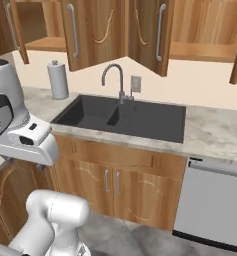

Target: Close all open cabinet doors.

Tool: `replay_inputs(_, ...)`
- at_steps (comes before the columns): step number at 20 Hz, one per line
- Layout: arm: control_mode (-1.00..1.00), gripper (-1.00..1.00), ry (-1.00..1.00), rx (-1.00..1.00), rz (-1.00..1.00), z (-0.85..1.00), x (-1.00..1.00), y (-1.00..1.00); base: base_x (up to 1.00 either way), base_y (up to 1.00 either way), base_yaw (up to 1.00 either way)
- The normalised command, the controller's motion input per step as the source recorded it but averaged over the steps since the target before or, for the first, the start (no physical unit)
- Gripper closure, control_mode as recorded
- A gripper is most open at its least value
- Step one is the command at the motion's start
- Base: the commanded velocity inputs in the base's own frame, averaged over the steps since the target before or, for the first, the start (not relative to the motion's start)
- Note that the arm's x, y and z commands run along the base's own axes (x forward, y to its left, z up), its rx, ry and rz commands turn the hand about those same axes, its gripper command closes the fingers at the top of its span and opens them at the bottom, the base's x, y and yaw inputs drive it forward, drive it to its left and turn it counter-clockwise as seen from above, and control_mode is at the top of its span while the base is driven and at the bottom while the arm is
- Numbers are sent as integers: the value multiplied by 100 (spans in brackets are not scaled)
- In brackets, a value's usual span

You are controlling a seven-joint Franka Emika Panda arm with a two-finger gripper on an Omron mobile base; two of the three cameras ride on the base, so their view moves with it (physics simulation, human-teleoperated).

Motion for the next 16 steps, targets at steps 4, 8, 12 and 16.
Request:
replay_inputs(4,100,-100,0,0,0,0,0,0,62,8,-13)
replay_inputs(8,100,-100,0,0,0,0,0,0,27,26,-8)
replay_inputs(12,100,-100,0,0,0,0,0,0,41,13,-7)
replay_inputs(16,100,-100,0,0,0,0,0,0,57,0,-3)
